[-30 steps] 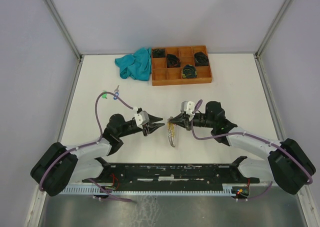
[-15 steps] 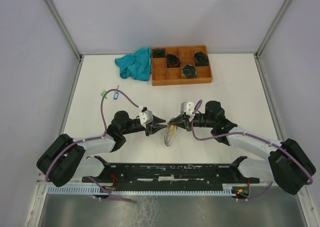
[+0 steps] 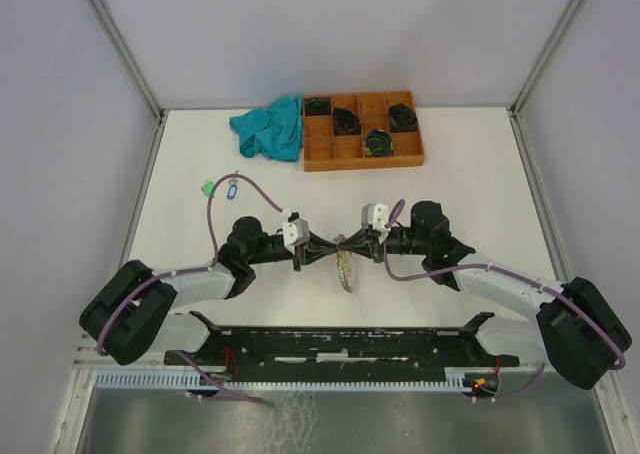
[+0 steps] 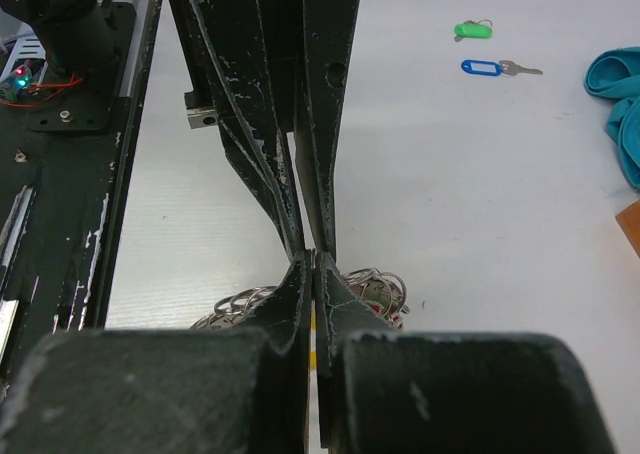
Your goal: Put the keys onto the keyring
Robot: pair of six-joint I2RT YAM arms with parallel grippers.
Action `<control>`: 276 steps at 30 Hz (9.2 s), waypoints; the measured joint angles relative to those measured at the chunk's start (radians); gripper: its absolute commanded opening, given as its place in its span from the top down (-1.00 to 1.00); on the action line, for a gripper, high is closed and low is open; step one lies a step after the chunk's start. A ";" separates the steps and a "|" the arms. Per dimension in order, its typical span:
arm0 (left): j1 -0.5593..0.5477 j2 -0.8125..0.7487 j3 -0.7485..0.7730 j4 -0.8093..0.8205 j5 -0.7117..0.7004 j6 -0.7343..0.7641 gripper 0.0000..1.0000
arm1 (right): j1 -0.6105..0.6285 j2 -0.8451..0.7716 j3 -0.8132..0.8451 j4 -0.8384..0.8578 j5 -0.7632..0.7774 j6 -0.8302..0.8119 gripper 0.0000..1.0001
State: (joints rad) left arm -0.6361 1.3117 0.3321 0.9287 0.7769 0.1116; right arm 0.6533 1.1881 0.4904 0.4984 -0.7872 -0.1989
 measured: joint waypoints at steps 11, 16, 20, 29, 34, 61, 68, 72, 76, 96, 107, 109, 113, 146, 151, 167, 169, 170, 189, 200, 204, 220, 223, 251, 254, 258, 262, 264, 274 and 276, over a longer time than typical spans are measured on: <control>0.002 0.037 0.022 0.006 0.052 0.000 0.95 | -0.002 0.000 0.002 -0.011 -0.006 0.002 0.99; 0.002 0.045 0.023 0.016 0.058 0.000 0.95 | -0.003 -0.007 0.002 -0.016 0.001 0.006 0.99; 0.002 0.045 0.023 0.034 0.054 0.000 0.95 | -0.003 -0.022 0.002 -0.016 0.012 0.019 0.99; 0.001 0.051 0.025 0.066 0.034 0.000 0.95 | -0.008 -0.049 -0.007 -0.005 0.041 0.047 0.99; -0.001 0.057 0.026 0.082 0.030 -0.002 0.95 | -0.008 -0.066 -0.029 0.025 0.063 0.064 0.99; -0.008 -0.049 0.036 -0.211 -0.034 0.055 0.95 | -0.013 -0.017 0.088 -0.330 0.054 -0.032 0.98; -0.008 -0.046 0.041 -0.226 -0.024 0.057 0.81 | -0.014 0.011 0.123 -0.379 0.028 -0.052 0.99; -0.007 -0.040 0.041 -0.211 -0.024 0.055 0.54 | -0.014 0.011 0.122 -0.346 0.025 -0.032 0.99; -0.006 -0.034 0.040 -0.184 -0.027 0.054 0.39 | -0.014 0.010 0.122 -0.303 0.010 -0.023 0.99; 0.007 -0.062 0.016 -0.138 -0.013 0.056 0.28 | -0.014 0.011 0.122 -0.267 -0.079 -0.026 0.99; 0.012 -0.057 0.015 -0.128 0.084 0.062 0.69 | -0.014 0.018 0.122 -0.259 -0.111 -0.027 0.99; 0.012 -0.048 0.016 -0.126 0.100 0.062 0.81 | -0.014 0.019 0.122 -0.259 -0.112 -0.025 0.99; 0.012 -0.037 0.016 -0.125 0.126 0.062 0.95 | -0.014 0.021 0.122 -0.253 -0.112 -0.021 0.99; -0.002 -0.100 0.043 -0.354 0.011 0.143 0.95 | -0.014 0.019 0.202 -0.446 -0.069 -0.133 0.37; -0.010 -0.100 0.051 -0.366 0.012 0.145 0.95 | -0.008 0.040 0.234 -0.510 -0.065 -0.175 0.25; -0.018 -0.092 0.064 -0.377 0.044 0.164 0.95 | -0.007 0.172 0.379 -0.756 -0.070 -0.528 0.01; -0.018 -0.088 0.067 -0.378 0.045 0.165 0.95 | -0.007 0.201 0.418 -0.804 -0.073 -0.572 0.03; -0.018 -0.086 0.068 -0.380 0.045 0.165 0.95 | -0.007 0.218 0.439 -0.826 -0.076 -0.594 0.05; -0.023 -0.076 0.079 -0.400 0.072 0.176 0.95 | -0.007 0.311 0.520 -1.001 -0.139 -0.708 0.38; -0.023 -0.075 0.080 -0.412 0.072 0.179 0.95 | -0.006 0.327 0.542 -1.062 -0.145 -0.726 0.99; -0.024 -0.075 0.082 -0.414 0.071 0.189 0.95 | -0.004 0.307 0.540 -1.062 -0.123 -0.712 0.99; -0.029 -0.071 0.120 -0.425 0.059 0.245 0.95 | -0.020 0.125 0.414 -0.866 -0.066 -0.518 0.99; -0.037 -0.063 0.121 -0.425 0.055 0.245 0.94 | -0.021 0.105 0.370 -0.788 -0.067 -0.449 0.99; -0.058 -0.073 -0.045 -0.052 -0.151 0.105 0.51 | 0.047 0.068 0.069 -0.037 0.122 -0.006 0.99; -0.061 -0.117 -0.066 -0.044 -0.178 0.103 0.46 | 0.044 0.054 0.055 -0.024 0.136 -0.005 0.99; -0.056 -0.169 -0.084 -0.039 -0.204 0.102 0.38 | 0.028 0.028 0.037 0.010 0.136 0.008 0.99; -0.030 -0.182 -0.108 -0.006 -0.210 0.075 0.31 | 0.009 0.018 0.014 0.071 0.134 0.039 0.99; -0.011 -0.180 -0.119 0.018 -0.208 0.051 0.29 | 0.005 0.018 0.006 0.086 0.134 0.048 0.99; 0.046 -0.104 -0.119 0.160 -0.190 -0.098 0.23 | 0.003 0.019 0.004 0.100 0.133 0.064 0.99; 0.048 -0.074 -0.109 0.174 -0.182 -0.125 0.24 | 0.003 0.023 0.004 0.100 0.129 0.064 0.99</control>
State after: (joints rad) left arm -0.5880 1.2373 0.2226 1.1023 0.5953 -0.0132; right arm 0.6559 1.2106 0.4942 0.5987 -0.6586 -0.1352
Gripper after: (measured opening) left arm 0.382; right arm 0.012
